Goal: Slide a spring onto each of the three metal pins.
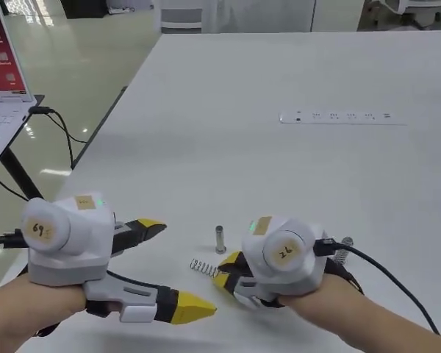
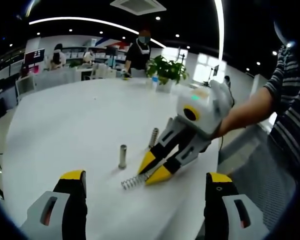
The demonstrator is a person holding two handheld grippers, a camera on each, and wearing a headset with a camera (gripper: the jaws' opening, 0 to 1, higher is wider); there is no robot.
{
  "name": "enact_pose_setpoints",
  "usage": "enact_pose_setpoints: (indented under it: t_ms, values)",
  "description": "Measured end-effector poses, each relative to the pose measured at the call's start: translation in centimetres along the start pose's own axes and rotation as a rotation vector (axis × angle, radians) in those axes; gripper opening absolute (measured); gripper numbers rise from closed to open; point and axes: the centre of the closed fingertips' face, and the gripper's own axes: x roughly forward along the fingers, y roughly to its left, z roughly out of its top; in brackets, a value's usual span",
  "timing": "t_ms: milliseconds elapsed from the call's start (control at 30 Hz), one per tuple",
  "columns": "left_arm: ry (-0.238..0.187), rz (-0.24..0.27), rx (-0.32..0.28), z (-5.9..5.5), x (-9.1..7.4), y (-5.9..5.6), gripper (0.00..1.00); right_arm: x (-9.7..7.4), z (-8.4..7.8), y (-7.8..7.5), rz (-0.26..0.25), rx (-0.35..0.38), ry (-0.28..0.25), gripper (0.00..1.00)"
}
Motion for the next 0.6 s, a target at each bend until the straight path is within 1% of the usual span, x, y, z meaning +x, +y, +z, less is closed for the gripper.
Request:
enact_pose_setpoints:
  t_ms: [200,400,500,600]
  values:
    - [0.008,-0.005,-0.001,-0.2,0.1,-0.1,0.96,-1.4,0.3,-0.2,0.003,-0.015,-0.014,0.07]
    - [0.007,-0.023,0.001,0.0,0.5,-0.6,0.95,-3.1,0.4,-0.3,0.009,-0.027,-0.026,0.07]
    - [0.013,-0.033,-0.002,-0.2,0.5,-0.8,0.95,-4.0,0.1,-0.2,0.020,-0.038,-0.024,0.07]
    - [0.023,-0.042,-0.001,-0.5,0.6,-1.1,0.94,-4.9,-0.7,-0.2,0.029,-0.051,-0.013,0.07]
